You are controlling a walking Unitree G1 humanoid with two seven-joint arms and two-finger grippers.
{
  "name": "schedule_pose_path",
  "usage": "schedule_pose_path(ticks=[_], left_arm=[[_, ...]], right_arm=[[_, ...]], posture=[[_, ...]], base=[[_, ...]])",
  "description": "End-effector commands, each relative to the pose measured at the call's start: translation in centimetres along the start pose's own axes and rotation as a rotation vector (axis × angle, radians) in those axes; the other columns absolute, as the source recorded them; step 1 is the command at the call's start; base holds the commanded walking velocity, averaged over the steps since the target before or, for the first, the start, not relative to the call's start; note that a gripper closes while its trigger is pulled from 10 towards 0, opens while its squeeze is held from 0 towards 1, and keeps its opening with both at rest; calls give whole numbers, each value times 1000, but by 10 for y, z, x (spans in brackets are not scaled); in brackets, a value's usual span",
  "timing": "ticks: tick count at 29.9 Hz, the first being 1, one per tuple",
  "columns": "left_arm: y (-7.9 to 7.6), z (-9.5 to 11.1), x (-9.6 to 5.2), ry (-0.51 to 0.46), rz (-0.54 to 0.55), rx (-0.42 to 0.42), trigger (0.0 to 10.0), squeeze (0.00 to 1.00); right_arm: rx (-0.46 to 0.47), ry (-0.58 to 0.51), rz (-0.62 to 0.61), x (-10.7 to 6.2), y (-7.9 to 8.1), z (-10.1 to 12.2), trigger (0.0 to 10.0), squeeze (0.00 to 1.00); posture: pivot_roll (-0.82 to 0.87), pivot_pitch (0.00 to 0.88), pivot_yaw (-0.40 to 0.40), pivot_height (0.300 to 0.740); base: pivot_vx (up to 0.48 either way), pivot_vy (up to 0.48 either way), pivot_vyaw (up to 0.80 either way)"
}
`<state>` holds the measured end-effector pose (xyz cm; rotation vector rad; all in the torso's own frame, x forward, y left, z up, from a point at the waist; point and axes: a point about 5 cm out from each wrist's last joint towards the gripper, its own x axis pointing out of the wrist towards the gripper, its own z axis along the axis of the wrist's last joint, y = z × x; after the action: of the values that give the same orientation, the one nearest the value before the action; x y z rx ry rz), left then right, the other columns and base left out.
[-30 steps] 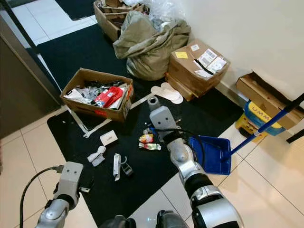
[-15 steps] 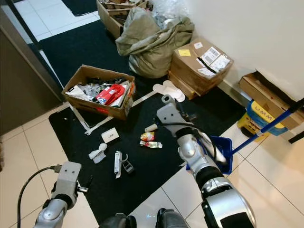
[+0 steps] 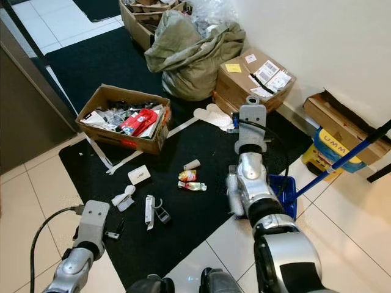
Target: Sweep floor
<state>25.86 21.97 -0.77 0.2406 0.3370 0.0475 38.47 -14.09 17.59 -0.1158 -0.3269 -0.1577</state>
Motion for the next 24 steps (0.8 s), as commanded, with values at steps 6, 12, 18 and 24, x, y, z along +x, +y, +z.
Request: schedule_pose_path(ticks=[6, 12, 18, 24], left_arm=[[8, -15, -6, 80, 26, -6, 10000, 0], [14, -13, -3, 94, 72, -47, 10000, 0], [-10, -10, 2, 111, 8, -69, 10000, 0], [-20, -4, 5, 95, -43, -69, 10000, 0]], right_arm=[[6, 15, -74, 7, -6, 5, 10000, 0], [44, 57, -73, -1, 2, -4, 10000, 0], [144, 100, 12, -8, 12, -11, 10000, 0], [234, 170, 111, -7, 14, -16, 10000, 0]], posture=[[-12, 209, -24, 740], [-4, 168, -29, 740], [-19, 119, -17, 740], [-21, 102, -6, 740]], base=[[0, 0, 0], [0, 0, 0], [0, 0, 0], [0, 0, 0]])
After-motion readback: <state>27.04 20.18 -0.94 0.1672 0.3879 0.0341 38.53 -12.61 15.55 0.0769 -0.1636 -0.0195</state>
